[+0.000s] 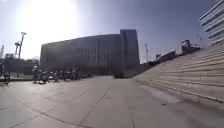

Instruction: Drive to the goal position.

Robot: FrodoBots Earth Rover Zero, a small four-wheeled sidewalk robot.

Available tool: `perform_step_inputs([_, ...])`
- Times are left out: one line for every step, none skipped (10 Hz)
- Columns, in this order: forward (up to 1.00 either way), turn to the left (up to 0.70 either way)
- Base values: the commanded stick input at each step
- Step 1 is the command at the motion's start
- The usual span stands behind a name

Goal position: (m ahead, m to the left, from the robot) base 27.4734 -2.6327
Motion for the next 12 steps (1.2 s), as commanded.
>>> perform_step_inputs([1.0,0.04])
perform_step_inputs([1.0,0.04])
perform_step_inputs([1.0,0.04])
perform_step_inputs([1.0,0.04])
perform_step_inputs([1.0,0.05])
perform_step_inputs([1.0,0.25])
perform_step_inputs([1.0,0.23])
perform_step_inputs([1.0,0.15])
perform_step_inputs([1.0,0.07])
perform_step_inputs([1.0,0.07])
perform_step_inputs([1.0,0.12])
perform_step_inputs([1.0,0.15])
